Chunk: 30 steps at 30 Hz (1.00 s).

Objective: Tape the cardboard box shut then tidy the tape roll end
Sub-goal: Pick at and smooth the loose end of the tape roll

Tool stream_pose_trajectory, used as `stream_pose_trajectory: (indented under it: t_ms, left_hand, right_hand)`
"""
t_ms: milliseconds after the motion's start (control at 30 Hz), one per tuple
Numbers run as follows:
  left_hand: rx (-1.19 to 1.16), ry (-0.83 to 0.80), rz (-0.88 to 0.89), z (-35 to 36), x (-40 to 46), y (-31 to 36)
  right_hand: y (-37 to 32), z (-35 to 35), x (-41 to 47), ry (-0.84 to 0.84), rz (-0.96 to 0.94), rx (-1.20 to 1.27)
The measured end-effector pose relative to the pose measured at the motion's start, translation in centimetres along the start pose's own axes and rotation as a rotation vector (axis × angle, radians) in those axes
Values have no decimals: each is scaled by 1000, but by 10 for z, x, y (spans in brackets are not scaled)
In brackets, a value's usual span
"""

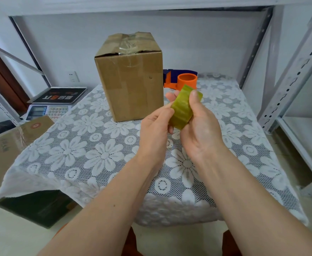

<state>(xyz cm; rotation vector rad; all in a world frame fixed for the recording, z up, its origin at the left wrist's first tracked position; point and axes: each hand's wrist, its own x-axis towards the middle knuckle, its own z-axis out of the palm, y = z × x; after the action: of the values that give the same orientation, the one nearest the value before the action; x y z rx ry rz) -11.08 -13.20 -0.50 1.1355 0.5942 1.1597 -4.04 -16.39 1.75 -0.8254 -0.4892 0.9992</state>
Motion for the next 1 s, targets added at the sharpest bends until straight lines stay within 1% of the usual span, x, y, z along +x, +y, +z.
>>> stream_pose_trajectory:
  t_ms: [233,433,533,667,800,933,1000]
  left_hand:
    - [-81,19,-99,-2,3,-3]
    - [-65,-12,-55,-4,4,-5]
    - [-101,-31,-58,-5,4,-6]
    - [-30,-90,-37,-8,4,-7]
    - [-67,-146,-68,-9,5,-8]
    - [-63,-237,-50,-11,4,-6]
    - [-58,-249,-66,-10,3,-3]
  right_hand:
    - [2,1,-1,36,-24,-56]
    - [1,2,-2,38,-37,-63]
    - [0,2,-2,34,-35,-56]
    - [-3,-1,-1,47,-18,-43]
    - [-7,-3,1,42,-4,-9]
    - [-8,-6,4,24,-3,27]
    - [-8,-6,5,13,11,44]
